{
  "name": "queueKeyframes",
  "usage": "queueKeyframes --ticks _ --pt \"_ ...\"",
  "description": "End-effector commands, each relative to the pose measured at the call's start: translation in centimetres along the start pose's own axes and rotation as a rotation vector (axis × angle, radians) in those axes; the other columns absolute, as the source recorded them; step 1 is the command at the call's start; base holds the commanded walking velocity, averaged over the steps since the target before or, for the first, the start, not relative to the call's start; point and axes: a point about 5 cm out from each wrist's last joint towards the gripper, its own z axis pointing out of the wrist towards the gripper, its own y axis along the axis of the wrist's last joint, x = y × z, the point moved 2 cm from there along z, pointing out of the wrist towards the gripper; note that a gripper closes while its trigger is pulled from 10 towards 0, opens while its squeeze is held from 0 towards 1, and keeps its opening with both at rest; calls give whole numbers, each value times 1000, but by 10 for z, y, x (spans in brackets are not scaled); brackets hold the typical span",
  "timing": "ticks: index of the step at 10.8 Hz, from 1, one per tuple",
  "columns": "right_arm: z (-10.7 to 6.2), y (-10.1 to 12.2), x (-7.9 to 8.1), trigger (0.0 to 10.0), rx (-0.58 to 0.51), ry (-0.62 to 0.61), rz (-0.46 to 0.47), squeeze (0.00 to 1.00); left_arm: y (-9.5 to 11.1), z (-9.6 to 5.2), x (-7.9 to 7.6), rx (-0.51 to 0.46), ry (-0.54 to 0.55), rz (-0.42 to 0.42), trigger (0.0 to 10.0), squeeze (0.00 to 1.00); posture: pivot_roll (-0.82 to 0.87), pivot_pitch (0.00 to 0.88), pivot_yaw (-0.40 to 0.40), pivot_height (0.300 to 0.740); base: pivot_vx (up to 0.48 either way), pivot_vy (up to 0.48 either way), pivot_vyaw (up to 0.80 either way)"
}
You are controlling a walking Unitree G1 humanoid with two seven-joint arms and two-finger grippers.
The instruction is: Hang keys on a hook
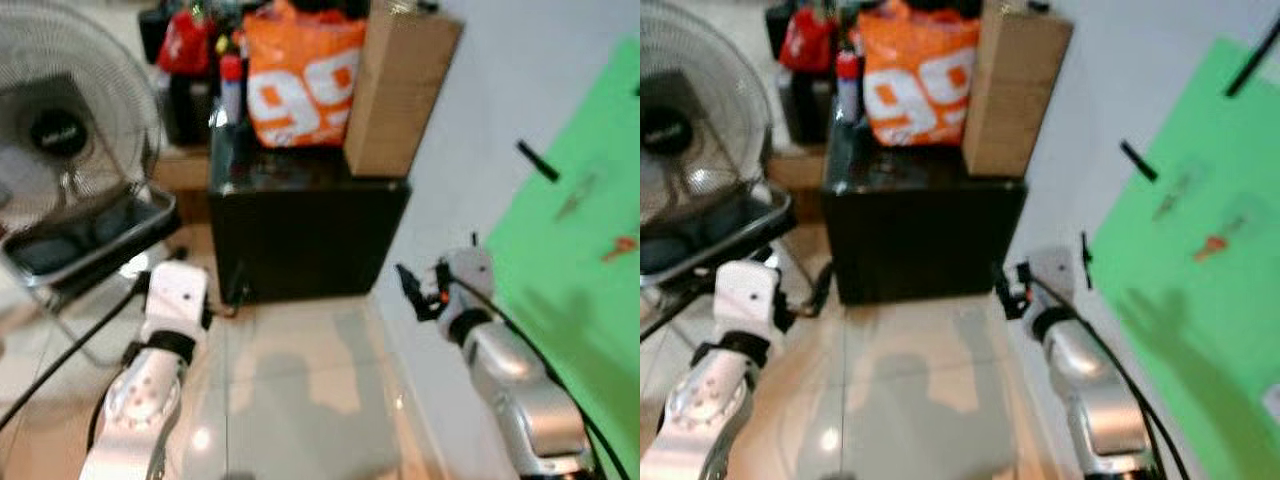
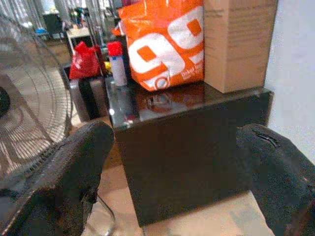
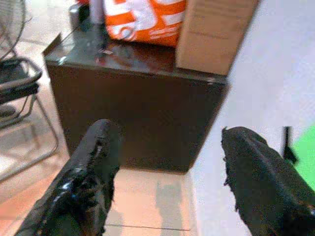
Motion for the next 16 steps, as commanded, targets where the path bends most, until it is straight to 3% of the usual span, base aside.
queueKeyframes --ticks 1,4,9,16 --pt "-3 5 -8 10000 -10 -14 -3 1000 -1 2 -3 -5 4 -9 10000 322 59 0 -58 740 244 0 0" --pt "-10 -7 -11 10000 32 11 -17 1000 -13 2 -7 9 -54 54 10000 329 42 0 -41 740 241 0 0" --pt "-13 -8 -16 10000 18 -52 15 1000 -16 9 -9 -3 -102 32 10000 329 14 0 22 740 266 0 0" --pt "-21 -9 -26 10000 2 -86 -25 1000 -9 32 -18 -48 -178 17 10000 357 -41 0 103 740 282 0 0"
